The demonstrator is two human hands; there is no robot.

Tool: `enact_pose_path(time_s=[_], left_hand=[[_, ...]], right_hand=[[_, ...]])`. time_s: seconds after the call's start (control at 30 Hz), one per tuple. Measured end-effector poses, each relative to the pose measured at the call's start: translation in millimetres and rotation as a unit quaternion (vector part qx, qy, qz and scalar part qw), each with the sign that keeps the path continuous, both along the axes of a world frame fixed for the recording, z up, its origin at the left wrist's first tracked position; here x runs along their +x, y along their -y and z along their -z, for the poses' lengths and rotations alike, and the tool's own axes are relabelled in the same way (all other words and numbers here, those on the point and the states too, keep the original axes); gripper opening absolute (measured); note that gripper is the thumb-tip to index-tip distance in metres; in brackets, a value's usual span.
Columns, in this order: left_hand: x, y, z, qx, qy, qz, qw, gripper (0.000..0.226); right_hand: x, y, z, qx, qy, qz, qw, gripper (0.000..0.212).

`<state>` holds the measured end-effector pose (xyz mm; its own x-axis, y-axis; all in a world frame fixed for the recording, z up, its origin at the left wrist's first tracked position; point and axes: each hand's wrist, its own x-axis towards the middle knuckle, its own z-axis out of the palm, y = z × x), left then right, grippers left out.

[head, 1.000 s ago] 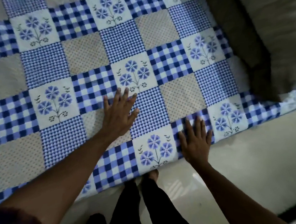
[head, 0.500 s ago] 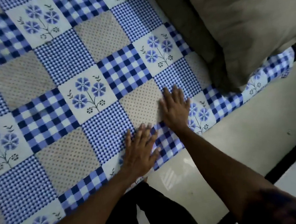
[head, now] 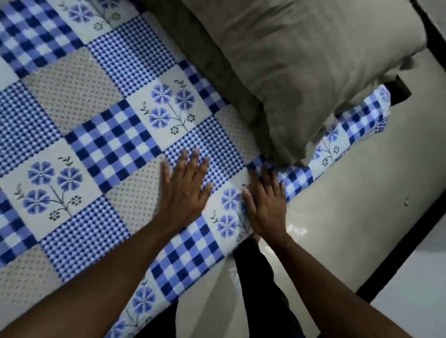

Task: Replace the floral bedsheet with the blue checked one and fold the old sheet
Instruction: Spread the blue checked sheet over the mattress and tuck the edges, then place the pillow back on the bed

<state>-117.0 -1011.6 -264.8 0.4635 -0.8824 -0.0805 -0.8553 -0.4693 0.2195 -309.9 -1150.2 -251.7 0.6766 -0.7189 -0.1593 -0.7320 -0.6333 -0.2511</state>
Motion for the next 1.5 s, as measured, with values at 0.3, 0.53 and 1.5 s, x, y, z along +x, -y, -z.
enact_pose_path(time_s=[0.3,0.53,1.5], left_hand=[[-112,69,-25,0.001,-0.029,0.011,1.0,0.054],[-7,185,-103,-0.237,-0.18,-0.406,0.864,0.037],[168,323,-131,-0.235,-0.589,-0.582,0.509,0.117]], right_hand=[[-83,99,-39,0.082,0.062,0.03,0.994,0.05],[9,219,-125,0.016,0.311,0.031,0.95,0.031],[256,515,-160,0.502,0.048,0.011,0.864,0.019]])
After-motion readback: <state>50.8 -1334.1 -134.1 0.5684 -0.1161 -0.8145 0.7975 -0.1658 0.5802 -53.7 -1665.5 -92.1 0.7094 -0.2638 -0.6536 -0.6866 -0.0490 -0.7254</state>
